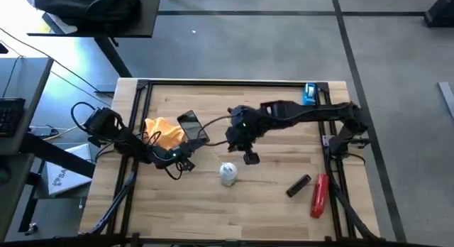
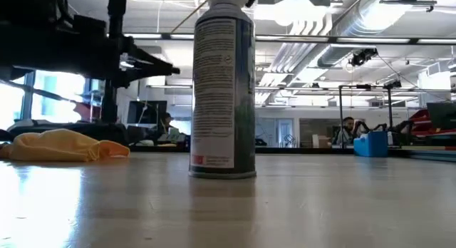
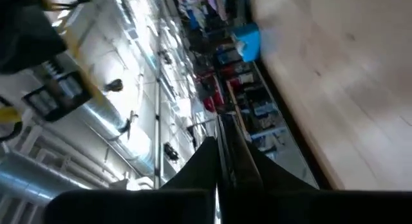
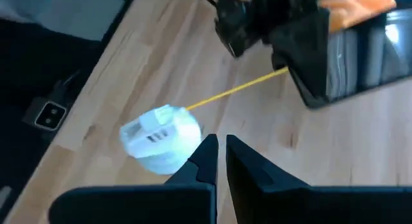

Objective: Apply microfiber cloth
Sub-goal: Spray the front of the cellphone using the white spray bottle

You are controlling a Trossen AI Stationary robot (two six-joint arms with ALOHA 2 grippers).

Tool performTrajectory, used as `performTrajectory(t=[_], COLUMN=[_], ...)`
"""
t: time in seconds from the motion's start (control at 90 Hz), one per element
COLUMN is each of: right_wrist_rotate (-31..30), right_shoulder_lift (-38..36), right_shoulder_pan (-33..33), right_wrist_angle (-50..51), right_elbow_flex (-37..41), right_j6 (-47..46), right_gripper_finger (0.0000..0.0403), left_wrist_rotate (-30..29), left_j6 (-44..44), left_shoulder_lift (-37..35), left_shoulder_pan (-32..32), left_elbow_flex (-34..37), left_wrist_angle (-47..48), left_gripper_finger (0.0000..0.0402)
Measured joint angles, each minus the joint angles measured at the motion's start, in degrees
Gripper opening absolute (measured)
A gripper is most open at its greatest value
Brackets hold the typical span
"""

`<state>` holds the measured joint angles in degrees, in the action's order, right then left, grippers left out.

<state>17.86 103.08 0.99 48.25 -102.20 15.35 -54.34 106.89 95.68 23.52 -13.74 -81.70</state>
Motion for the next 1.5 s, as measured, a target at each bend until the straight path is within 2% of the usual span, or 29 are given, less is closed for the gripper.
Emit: performTrajectory(t=[0.133, 0.311, 0.678, 0.833, 1.3, 1.5], right_wrist_rotate=[10.9, 21.91, 31.13, 31.97, 32.94, 32.92], right_shoulder_lift=[2.54, 6.19, 8.69, 9.06, 10.9, 10.89], right_shoulder_pan=[-2.59, -4.09, -4.85, -4.63, -4.46, -4.34], right_wrist_angle=[-6.55, -9.1, -10.92, -11.85, -7.29, -7.34], right_elbow_flex=[0.64, 0.7, 0.75, 0.73, 0.77, 0.75], right_j6=[5.72, 10.95, 16.63, 17.73, 19.19, 19.19], right_gripper_finger=[0.0, 0.0, 0.0, 0.0, 0.0, 0.0], left_wrist_rotate=[-0.87, -1.01, -1.3, -1.27, -1.56, 5.0], left_j6=[-0.68, 1.21, 1.44, 1.79, 1.71, -0.02], left_shoulder_lift=[-0.02, -0.02, -0.84, -2.46, -4.15, -4.13], left_shoulder_pan=[1.92, 2.15, 5.95, 7.23, 7.23, 4.15], left_elbow_flex=[-0.42, -2.04, -2.92, -5.07, -8.4, -8.72], left_wrist_angle=[0.99, 3.01, 7.52, 13.81, 21.55, 22.03], left_gripper_finger=[0.0008, 0.0008, 0.0008, 0.0008, 0.0008, 0.0008])
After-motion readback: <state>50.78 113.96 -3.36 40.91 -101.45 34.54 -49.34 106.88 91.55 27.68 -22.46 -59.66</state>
